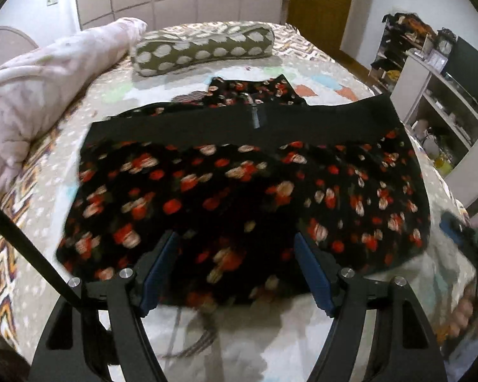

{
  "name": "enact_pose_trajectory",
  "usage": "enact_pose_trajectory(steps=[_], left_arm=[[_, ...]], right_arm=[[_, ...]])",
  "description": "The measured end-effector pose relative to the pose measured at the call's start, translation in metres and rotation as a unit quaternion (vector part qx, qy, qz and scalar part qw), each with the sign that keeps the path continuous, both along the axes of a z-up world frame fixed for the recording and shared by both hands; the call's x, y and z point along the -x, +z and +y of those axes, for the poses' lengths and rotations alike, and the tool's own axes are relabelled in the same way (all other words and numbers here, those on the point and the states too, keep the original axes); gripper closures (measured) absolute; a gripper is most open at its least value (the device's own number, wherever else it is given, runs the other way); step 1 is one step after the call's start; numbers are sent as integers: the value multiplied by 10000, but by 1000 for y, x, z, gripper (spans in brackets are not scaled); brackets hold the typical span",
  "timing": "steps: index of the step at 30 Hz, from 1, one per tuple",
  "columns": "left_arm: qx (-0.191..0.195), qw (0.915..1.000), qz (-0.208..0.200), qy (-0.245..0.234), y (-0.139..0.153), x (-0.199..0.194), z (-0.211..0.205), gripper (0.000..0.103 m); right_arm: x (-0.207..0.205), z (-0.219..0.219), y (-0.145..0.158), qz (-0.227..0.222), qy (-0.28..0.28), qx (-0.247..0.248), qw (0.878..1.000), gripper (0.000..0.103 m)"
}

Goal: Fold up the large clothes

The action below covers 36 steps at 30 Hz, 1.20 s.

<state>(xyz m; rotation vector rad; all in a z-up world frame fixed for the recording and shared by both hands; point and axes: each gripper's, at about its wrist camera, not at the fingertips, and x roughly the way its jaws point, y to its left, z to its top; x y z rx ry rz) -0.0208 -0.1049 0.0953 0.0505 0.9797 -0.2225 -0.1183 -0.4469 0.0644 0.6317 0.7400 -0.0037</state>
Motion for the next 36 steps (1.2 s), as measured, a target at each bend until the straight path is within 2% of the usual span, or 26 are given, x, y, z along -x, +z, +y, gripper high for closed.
enact_pose_trajectory(steps=[2,6,7,9,12,17,19,24,27,30,32,33,34,36], left_arm=[[105,9998,164,-68,-12,-17,-10,29],[-441,9978,484,58,-57,-51,-26,28],[-597,9973,438,9,-63,-54,-31,24],[-867,9960,191,-13,-65,-51,-39,22],[-933,9954,196,70,-65,-51,-42,22],[-760,9969,207,26,-63,-50,-36,21],[-599,9978,276,-2,-56,-50,-32,22],[230,9995,226,76,-17,-32,-3,22],[727,9970,217,182,3,-14,27,22],[1027,9938,191,379,10,5,61,22],[1106,9923,163,538,11,16,83,22],[1127,9914,128,653,12,22,97,22],[1144,9905,72,762,12,29,112,22],[1123,9886,-44,1003,11,40,141,22]], right_arm=[[6,-3,-6,15,10,-205,9998,54],[17,-6,-15,-22,-24,-652,9979,50],[19,-6,-17,-33,-21,-754,9971,50],[25,-3,-20,-21,21,-907,9959,49],[31,1,-26,18,92,-1109,9938,47],[31,13,-44,159,145,-1537,9879,45],[25,21,-47,189,176,-1565,9873,45],[0,30,-48,187,28,-1483,9888,39],[-18,35,-47,177,-102,-1473,9889,39],[-32,40,-48,122,-171,-1506,9884,39],[-38,42,-50,103,-214,-1535,9879,45],[-41,41,-51,106,-254,-1581,9870,61],[-43,40,-53,115,-274,-1658,9857,69],[-46,37,-54,223,-418,-1846,9817,75]])
